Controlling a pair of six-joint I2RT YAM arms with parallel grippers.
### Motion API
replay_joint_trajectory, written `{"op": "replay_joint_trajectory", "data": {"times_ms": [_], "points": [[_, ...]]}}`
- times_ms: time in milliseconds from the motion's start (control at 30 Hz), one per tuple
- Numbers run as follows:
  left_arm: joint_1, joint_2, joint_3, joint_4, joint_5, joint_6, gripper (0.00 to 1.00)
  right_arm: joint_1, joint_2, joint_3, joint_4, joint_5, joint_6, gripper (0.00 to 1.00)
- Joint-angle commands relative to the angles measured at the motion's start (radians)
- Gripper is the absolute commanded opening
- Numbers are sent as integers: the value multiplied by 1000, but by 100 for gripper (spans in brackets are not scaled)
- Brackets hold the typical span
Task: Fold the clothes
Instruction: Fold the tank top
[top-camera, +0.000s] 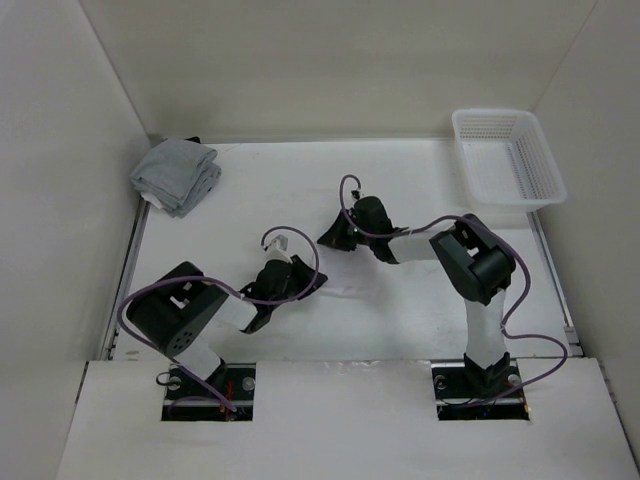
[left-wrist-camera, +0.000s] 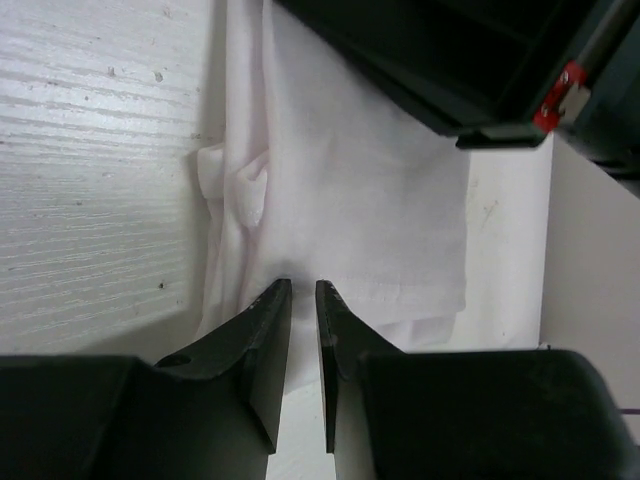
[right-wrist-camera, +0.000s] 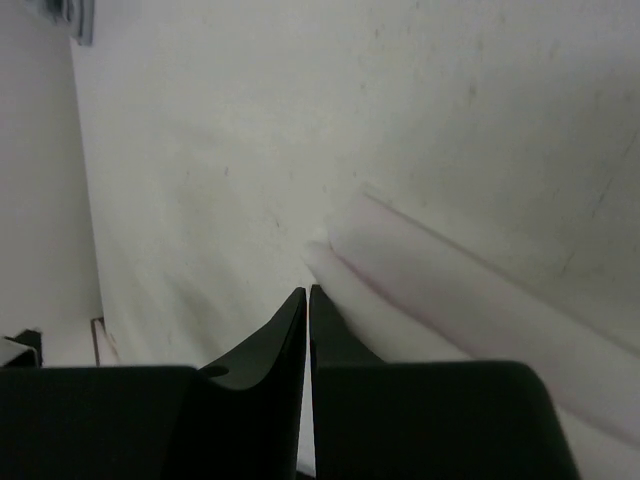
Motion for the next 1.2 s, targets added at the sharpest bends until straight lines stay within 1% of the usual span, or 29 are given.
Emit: {"op": "replay_joint_trajectory", "data": {"times_ms": [0,100,200,300,367,467,533,633,700,833,967,1067,1167], "points": [[0,10,-46,74,13,-26,16,-22,31,73,121,-32,29,7],[-5,-59,-55,71,13,-33,16,-34,57,112,117,-27,34,7],[-8,-194,-61,23,-10,-24,20,-54,59,162,103,-24,46,7],[-8,-355,-47,-100,-65,3,25,-66,10,193,92,-30,45,7],[-8,-476,-28,-216,-134,59,29,-68,-67,181,85,-30,20,10],[12,-590,8,-402,-217,130,32,-82,-186,102,86,-10,-21,18],[37,-657,28,-526,-275,182,35,-105,-290,4,97,16,-41,27],[78,-726,32,-628,-314,239,40,-146,-462,-167,103,88,-87,40],[116,-748,28,-665,-308,256,42,-177,-585,-285,98,148,-105,46],[196,-736,43,-743,-291,268,46,-241,-824,-498,72,269,-130,53],[268,-691,81,-808,-265,280,48,-316,-1027,-641,39,375,-138,58],[304,-662,98,-809,-241,297,48,-379,-1101,-715,37,434,-126,59],[313,-633,114,-802,-234,300,48,-398,-1089,-755,71,484,-99,61]]}}
